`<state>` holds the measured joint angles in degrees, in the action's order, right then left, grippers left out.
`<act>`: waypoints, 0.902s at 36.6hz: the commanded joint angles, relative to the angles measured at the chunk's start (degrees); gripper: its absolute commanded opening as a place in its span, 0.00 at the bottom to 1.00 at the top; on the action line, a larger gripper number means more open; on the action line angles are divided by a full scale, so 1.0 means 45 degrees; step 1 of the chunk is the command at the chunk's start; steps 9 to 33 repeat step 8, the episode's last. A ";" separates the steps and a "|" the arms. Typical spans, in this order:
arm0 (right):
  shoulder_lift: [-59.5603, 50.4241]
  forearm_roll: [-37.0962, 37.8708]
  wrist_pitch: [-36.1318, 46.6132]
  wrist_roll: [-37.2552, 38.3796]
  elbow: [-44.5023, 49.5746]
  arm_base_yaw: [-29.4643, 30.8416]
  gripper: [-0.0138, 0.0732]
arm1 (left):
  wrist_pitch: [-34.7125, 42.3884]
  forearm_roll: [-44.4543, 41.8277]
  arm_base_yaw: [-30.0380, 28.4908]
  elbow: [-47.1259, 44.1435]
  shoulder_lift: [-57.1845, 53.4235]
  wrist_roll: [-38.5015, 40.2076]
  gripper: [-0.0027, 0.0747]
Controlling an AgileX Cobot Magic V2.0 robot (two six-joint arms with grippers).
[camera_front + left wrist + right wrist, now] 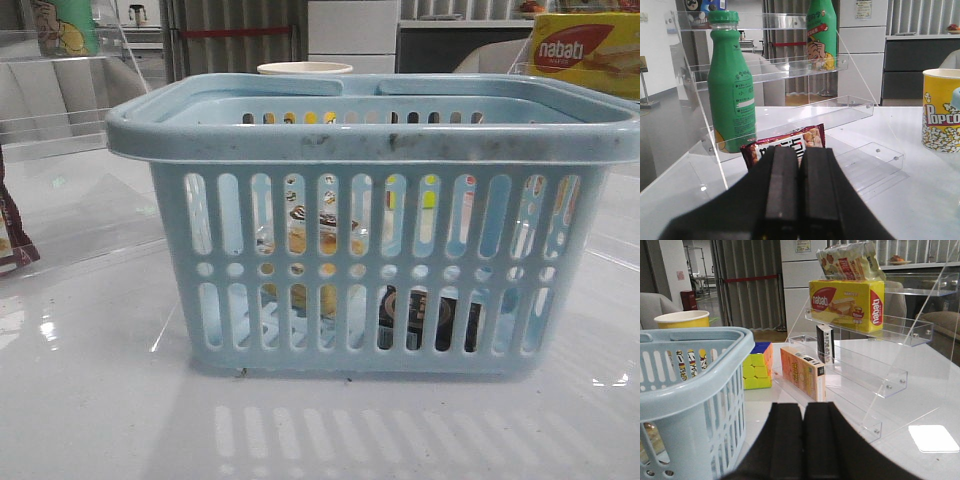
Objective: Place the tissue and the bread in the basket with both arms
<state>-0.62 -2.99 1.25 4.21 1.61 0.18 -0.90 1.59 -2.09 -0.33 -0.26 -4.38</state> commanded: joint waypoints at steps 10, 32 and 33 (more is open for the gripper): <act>-0.0245 -0.0202 0.1193 -0.0113 -0.0056 0.0091 0.22 | 0.1088 0.0107 -0.0020 -0.0098 -0.0225 0.0037 0.15; -0.0245 -0.0202 0.1193 -0.0113 -0.0056 0.0091 0.22 | 0.1088 0.0107 -0.0020 -0.0098 -0.0225 0.0037 0.15; -0.0245 -0.0202 0.1193 -0.0113 -0.0056 0.0091 0.22 | 0.1088 0.0107 -0.0020 -0.0098 -0.0225 0.0037 0.15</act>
